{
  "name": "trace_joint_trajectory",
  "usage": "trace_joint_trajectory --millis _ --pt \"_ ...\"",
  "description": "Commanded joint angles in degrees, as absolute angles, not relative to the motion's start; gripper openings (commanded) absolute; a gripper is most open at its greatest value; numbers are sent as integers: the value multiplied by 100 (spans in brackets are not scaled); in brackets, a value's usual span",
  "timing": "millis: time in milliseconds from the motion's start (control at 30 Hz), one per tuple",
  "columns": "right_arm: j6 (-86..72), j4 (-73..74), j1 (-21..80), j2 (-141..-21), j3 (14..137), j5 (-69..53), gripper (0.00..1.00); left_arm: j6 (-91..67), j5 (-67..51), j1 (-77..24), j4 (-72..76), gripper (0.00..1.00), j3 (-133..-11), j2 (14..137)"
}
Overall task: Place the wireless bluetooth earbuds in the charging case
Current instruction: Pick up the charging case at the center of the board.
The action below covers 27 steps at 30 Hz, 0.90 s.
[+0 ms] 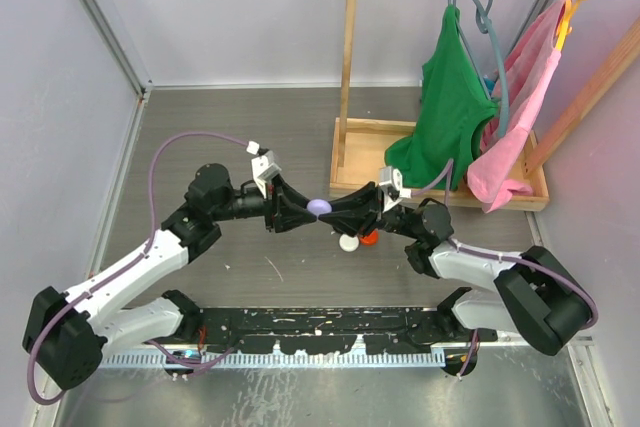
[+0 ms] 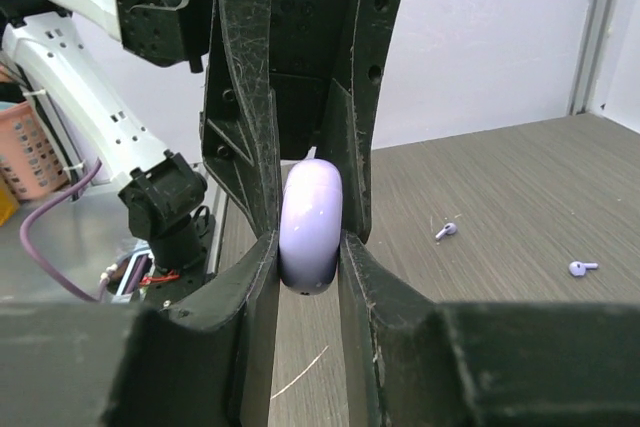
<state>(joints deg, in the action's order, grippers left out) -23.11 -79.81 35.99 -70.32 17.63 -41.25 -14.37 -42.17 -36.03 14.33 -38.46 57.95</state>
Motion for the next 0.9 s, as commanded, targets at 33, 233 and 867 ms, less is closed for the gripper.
trace_joint_trajectory --millis 33,233,867 --pt "-2316 -7944 3585 -6891 2066 -4544 7 -1396 -4939 -3573 1826 34 -4245 5832" --pt "-2025 -7360 3590 -6859 2213 -4735 15 -1005 -5054 -3575 1087 18 -4533 5832" --pt "-184 -3674 3595 -6210 3110 -5096 45 521 -3844 -4210 -2117 7 -5827 5977"
